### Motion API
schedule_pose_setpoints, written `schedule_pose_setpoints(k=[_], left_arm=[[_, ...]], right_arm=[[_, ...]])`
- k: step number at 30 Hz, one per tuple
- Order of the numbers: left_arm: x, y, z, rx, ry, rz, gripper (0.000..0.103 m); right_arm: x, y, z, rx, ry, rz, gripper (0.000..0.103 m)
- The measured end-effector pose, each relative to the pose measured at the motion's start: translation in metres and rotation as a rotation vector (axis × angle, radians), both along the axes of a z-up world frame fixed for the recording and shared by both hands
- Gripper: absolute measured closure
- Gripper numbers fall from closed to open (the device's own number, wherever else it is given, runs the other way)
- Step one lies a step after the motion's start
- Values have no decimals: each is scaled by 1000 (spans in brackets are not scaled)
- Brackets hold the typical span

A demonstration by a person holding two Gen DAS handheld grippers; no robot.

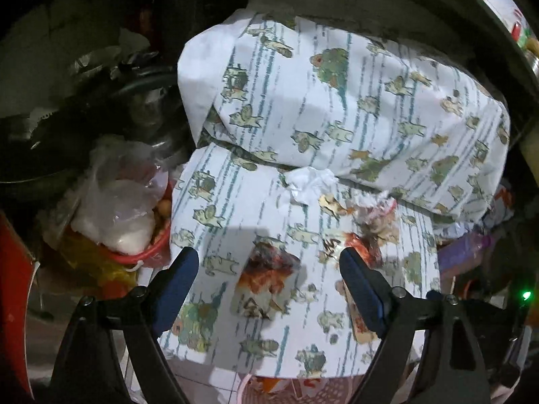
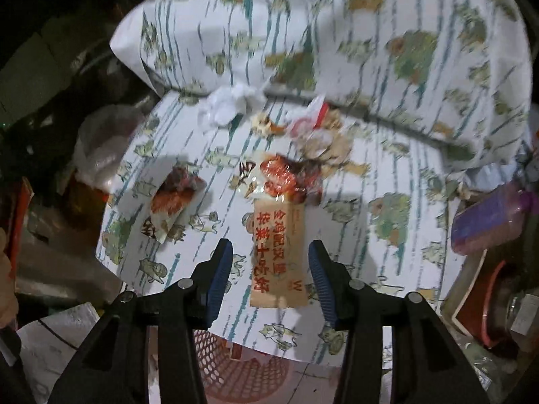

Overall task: Collect trash
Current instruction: 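Move both tools back over the stool toward the tan snack wrapper, then grasp the clear snack bag with the left tool while the right tool grasps the tan wrapper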

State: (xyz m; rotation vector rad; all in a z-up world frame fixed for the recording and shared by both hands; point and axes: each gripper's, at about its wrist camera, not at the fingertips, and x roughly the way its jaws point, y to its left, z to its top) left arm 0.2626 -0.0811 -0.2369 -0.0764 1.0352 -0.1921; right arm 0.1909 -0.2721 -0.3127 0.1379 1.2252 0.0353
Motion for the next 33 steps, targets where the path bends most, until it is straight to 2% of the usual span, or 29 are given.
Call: schedule_pose_setpoints(k=[4, 5, 7, 9, 11, 14, 17, 23, 27, 33], left_arm=[[16, -3, -19, 79, 54, 5, 16], [18, 0, -24, 66, 84, 20, 16], [21, 9, -35, -37, 173, 40, 16], [23, 14, -41, -102, 223, 39, 16], [24, 15, -46, -65, 222, 51, 16], [28, 14, -58, 4, 237, 54, 16], [30, 15, -70, 13, 285, 48, 16], [27, 12, -83, 49, 329, 14, 16], [27, 16, -85, 45, 342, 30, 16], [31, 18, -84, 44, 357, 43, 16]], right_arm=[[10, 5, -22, 2, 63, 9, 51], [14, 6, -28, 2, 80, 11, 48], [17, 10, -43, -17, 123, 24, 48], [20, 13, -55, -32, 151, 30, 48], [21, 15, -64, -36, 175, 28, 42], [21, 19, -74, -38, 177, 23, 26], [20, 24, -83, -64, 186, 33, 21], [19, 26, -109, -115, 239, 12, 21], [19, 26, -120, -153, 252, -2, 21], [15, 16, -127, -125, 250, -15, 20]])
